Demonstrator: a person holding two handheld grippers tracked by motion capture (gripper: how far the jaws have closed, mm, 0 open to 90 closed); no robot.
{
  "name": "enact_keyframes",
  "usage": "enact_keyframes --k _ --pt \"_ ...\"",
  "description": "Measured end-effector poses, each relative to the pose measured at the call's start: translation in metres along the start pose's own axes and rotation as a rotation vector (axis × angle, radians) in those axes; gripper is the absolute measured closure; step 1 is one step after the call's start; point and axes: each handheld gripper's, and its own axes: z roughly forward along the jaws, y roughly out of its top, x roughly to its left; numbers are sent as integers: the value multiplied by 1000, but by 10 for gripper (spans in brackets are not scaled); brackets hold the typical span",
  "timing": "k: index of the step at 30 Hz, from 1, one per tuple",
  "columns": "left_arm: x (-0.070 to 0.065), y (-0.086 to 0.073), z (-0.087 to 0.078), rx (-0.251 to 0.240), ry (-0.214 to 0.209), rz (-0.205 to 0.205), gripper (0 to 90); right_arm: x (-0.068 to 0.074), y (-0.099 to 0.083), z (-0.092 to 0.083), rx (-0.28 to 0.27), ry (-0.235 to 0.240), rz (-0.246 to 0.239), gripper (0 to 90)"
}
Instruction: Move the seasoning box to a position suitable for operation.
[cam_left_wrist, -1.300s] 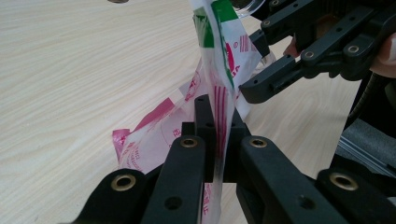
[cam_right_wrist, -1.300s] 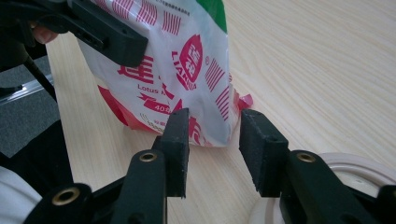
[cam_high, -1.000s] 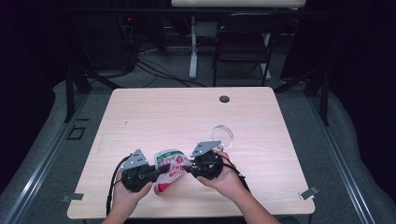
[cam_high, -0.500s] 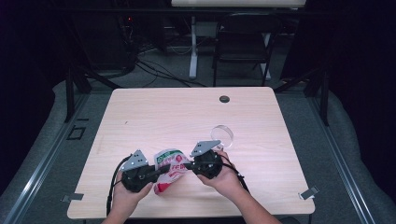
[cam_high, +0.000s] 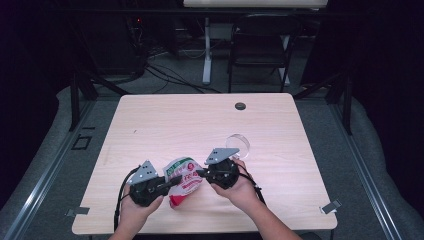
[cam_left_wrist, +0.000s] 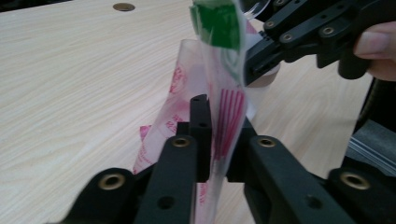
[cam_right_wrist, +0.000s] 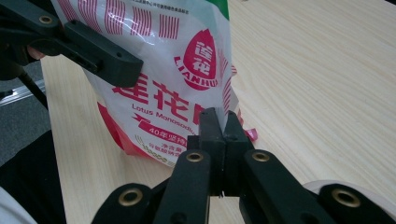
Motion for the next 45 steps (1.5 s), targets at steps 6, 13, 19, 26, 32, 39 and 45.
enact_keyframes --k 6,13,19,26,32,39,45 --pt "-1 -8 12 23 26 -14 629 1 -2 -1 5 -7 -22 900" --pt "1 -20 22 21 3 -56 513 0 -6 -3 4 3 -14 900" --pt "4 -32 30 41 -6 -74 476 -1 -11 -4 -9 9 -2 900" --pt "7 -39 38 89 45 -98 353 -2 -13 -6 3 19 -11 900" --pt "5 -45 48 140 97 -104 291 -2 -15 -6 -4 22 -7 900" --pt "7 -49 53 139 88 -138 248 -3 -15 -6 -2 20 -7 900" --pt "9 -52 60 172 79 -140 241 -3 -16 -7 3 25 -10 900"
